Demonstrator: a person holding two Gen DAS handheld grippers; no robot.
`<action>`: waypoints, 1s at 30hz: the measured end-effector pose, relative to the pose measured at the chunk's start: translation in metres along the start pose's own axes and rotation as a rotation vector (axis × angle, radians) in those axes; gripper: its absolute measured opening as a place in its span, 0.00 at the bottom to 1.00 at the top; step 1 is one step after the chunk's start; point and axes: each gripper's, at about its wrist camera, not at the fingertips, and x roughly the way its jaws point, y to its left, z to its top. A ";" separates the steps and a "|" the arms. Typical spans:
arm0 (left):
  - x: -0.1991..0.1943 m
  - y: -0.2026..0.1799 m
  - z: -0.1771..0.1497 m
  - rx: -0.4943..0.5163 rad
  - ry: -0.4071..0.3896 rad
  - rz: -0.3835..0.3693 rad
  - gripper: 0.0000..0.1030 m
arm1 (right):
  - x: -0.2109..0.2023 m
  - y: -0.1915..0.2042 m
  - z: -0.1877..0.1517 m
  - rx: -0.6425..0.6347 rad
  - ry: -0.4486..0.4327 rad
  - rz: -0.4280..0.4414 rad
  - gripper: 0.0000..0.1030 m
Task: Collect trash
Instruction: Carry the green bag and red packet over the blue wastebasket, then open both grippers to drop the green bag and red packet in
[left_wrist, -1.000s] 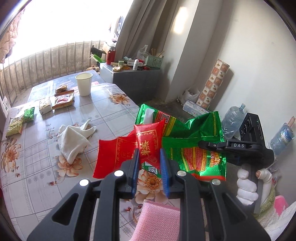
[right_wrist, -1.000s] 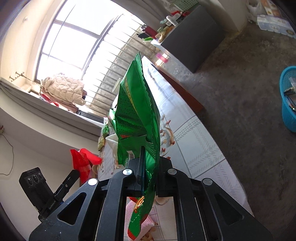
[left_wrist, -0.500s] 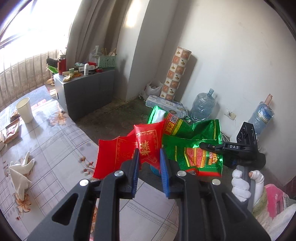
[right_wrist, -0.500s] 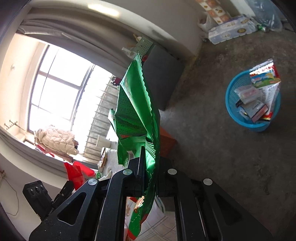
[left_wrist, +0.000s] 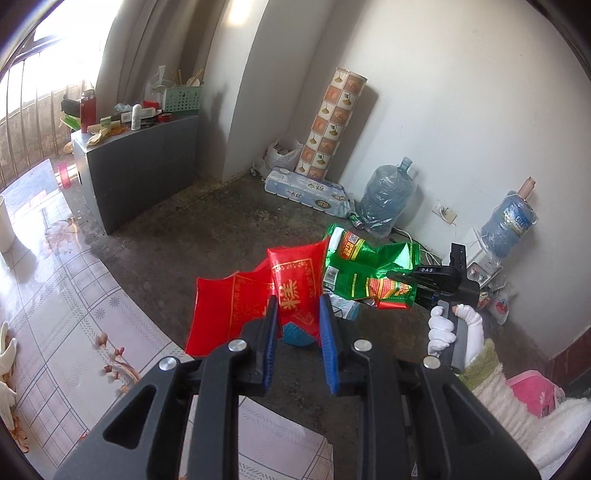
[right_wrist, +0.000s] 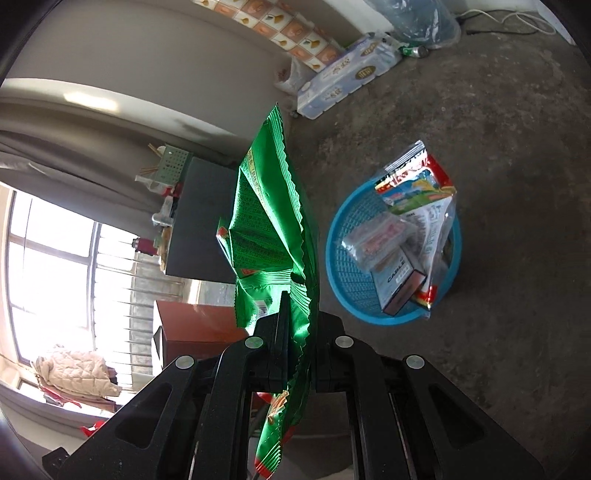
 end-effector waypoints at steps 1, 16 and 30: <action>0.002 0.002 0.002 0.000 0.003 0.004 0.20 | 0.010 -0.003 0.008 -0.001 0.002 -0.007 0.07; 0.056 0.014 0.026 -0.032 0.096 -0.039 0.20 | 0.106 -0.085 0.028 0.064 0.100 -0.178 0.51; 0.265 -0.075 0.086 0.026 0.396 -0.140 0.22 | -0.039 -0.101 -0.038 0.105 -0.004 -0.050 0.52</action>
